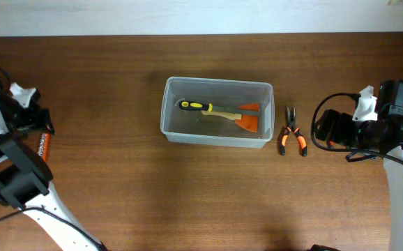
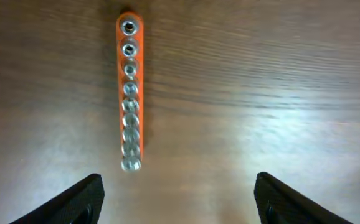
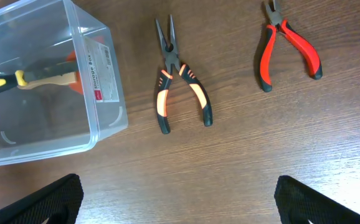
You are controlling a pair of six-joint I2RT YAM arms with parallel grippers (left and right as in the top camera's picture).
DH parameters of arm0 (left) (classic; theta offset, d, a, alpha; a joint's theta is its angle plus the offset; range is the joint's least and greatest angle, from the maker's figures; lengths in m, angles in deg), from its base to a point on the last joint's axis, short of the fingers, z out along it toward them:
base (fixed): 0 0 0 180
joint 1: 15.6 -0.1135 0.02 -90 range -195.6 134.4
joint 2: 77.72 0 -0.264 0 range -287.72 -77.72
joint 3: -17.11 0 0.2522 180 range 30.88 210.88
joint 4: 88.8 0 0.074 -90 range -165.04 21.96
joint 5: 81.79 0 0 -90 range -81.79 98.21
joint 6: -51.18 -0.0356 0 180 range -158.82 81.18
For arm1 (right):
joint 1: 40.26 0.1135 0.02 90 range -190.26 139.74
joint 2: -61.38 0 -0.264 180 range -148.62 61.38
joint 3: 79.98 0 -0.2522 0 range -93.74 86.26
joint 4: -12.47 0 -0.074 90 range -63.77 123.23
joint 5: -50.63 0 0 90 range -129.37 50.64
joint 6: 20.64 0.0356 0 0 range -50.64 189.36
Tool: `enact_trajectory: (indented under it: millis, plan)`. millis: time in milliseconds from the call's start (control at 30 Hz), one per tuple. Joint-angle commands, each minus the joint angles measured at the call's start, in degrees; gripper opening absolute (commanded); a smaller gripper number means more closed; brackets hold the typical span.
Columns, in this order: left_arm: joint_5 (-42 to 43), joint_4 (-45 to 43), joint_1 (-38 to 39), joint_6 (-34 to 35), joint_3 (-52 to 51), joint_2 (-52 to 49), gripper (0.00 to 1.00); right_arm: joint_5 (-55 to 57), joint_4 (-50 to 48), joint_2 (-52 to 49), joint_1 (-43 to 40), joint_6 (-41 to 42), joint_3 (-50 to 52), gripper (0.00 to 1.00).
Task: Pack container
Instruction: 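Move the left gripper back over the orange socket bit strip, then grasp the orange socket bit strip with the left gripper and lift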
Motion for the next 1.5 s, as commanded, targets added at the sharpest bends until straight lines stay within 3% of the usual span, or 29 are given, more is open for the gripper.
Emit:
enact_trajectory:
  millis: [0, 367, 667, 1467]
  plan:
    - [0.7, -0.6, -1.0, -3.6, -0.1, -2.9, 0.78, -0.7, -0.2, -0.3, -0.2, -0.2, -0.9, 0.99]
    - [-5.7, -1.8, -2.4, -2.7, -0.1, -6.4, 0.64, -0.7, -0.2, -0.3, -0.2, -0.1, -0.9, 0.99]
    - [-5.7, -3.1, -2.0, -2.5, -0.1, -6.4, 0.57, -0.7, -0.2, -0.3, -0.2, -0.1, -0.9, 0.99]
    - [-8.2, -7.7, 1.6, -0.4, -0.1, -7.1, 0.56, -0.8, 0.1, -0.3, -0.2, -0.1, -0.9, 0.99]
